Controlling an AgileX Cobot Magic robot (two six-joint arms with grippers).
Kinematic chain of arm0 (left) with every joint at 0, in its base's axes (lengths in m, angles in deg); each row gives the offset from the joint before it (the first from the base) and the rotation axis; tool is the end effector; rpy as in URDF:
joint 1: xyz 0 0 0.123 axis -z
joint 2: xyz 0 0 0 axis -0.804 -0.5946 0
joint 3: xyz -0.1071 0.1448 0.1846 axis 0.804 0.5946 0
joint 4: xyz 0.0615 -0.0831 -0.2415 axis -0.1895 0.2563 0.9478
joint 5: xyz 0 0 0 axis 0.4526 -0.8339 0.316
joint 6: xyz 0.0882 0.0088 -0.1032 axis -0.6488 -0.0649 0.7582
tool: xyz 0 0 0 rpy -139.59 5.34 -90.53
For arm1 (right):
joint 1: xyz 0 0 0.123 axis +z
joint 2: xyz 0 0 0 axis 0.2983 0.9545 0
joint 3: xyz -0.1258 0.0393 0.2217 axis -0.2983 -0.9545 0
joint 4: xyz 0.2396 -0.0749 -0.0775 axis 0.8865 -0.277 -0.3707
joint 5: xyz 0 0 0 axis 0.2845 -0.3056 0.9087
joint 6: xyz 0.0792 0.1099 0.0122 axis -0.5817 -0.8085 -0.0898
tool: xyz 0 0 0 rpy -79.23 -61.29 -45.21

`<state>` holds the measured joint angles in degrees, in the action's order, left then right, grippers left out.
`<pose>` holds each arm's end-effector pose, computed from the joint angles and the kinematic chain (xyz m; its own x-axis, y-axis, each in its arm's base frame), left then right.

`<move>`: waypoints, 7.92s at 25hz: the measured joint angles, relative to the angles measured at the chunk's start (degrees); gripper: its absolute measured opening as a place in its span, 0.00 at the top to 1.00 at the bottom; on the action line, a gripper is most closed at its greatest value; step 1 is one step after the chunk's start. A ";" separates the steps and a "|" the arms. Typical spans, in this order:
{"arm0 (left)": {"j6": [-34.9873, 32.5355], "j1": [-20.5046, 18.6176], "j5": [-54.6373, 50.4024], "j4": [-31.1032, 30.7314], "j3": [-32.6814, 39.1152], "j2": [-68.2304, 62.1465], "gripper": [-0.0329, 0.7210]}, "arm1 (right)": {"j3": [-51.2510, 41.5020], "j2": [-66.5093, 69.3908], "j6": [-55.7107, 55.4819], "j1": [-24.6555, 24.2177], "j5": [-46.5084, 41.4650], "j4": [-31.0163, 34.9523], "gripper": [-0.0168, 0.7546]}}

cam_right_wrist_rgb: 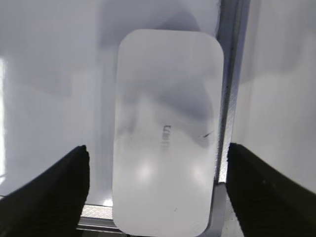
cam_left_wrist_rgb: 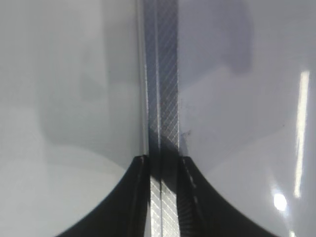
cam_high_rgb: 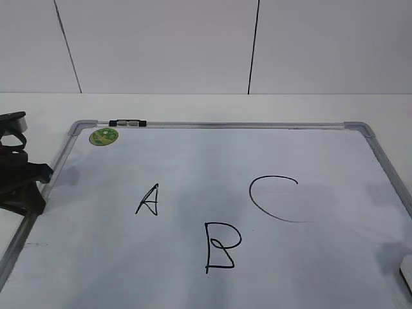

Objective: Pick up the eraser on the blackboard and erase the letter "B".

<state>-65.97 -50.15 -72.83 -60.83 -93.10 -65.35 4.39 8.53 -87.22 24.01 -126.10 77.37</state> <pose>0.3170 -0.0498 0.0676 -0.9877 -0.0110 -0.1561 0.0266 0.9712 -0.2369 0.1768 0.0193 0.1338 -0.9694 -0.0973 -0.2255 -0.0986 0.9951 -0.0056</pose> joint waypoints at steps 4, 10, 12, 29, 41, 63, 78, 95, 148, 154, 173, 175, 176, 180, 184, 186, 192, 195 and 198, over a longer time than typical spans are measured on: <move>0.00 0.00 0.00 0.04 0.00 0.00 0.80 | 0.00 5.06 -0.13 0.00 0.35 -0.21 0.11; 0.00 0.00 0.00 0.13 0.00 0.00 0.80 | 0.00 9.92 -0.22 0.00 3.77 -0.21 0.11; 0.00 0.00 0.00 0.13 0.00 0.00 0.80 | 0.00 10.53 -0.22 0.00 4.53 -0.35 0.11; 0.00 0.00 0.00 0.17 0.00 0.00 0.81 | 0.00 12.86 -2.20 0.00 6.11 -1.32 0.23; 0.00 0.00 0.00 0.17 0.00 0.00 0.81 | 0.00 12.86 -2.38 0.00 6.11 -1.53 0.27; 0.00 0.00 -0.10 0.30 0.00 0.00 0.81 | 0.58 12.86 -2.47 0.00 4.20 -1.43 0.28; 0.00 0.00 -0.10 0.39 0.00 0.00 0.81 | 3.33 13.02 -2.47 0.00 0.02 0.14 0.28; 0.00 0.00 -0.10 0.39 0.00 0.00 0.81 | 19.38 18.14 -2.09 11.84 -3.88 7.51 0.28; 0.00 0.00 -0.22 0.39 0.00 0.00 0.81 | 47.61 51.91 -5.11 35.07 -5.86 -3.49 0.28; 0.00 0.00 -0.22 0.39 0.00 0.00 0.81 | 47.69 52.17 -5.11 40.47 -4.66 -4.55 0.28; 0.00 0.00 -0.22 0.39 0.00 0.00 0.82 | 47.69 52.29 -12.54 44.55 -4.08 -9.38 0.28; 0.00 0.00 -0.22 0.39 0.00 0.00 0.82 | 47.69 52.29 -12.67 43.07 -4.08 -9.87 0.28; 0.00 0.00 -0.22 0.39 0.00 0.00 0.82 | 47.69 52.29 -12.67 42.24 -4.08 -10.01 0.28; 0.00 0.00 -0.22 0.29 0.00 0.00 0.82 | 47.69 52.29 -12.82 39.02 -4.08 -10.98 0.28; 0.00 0.00 -0.22 0.29 0.00 0.00 0.82 | 47.69 52.29 -12.93 36.41 -4.08 -12.41 0.28; 0.00 0.00 -0.22 0.29 0.00 0.00 0.82 | 47.69 52.29 -12.93 35.92 -4.08 -12.52 0.28; 0.00 0.00 -0.22 0.29 0.00 0.00 0.82 | 47.69 52.29 -12.26 36.04 -3.84 -10.36 0.28; 0.00 0.00 -0.12 0.29 0.00 0.00 0.82 | 47.69 52.29 -11.54 37.57 -3.70 -8.88 0.28; 0.00 0.00 -0.03 0.29 0.00 0.00 0.82 | 47.69 52.29 -11.15 40.49 -3.31 -7.17 0.28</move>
<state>-65.97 -50.15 -72.86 -60.53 -93.10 -65.35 52.08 60.83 -98.37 64.50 -129.42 70.20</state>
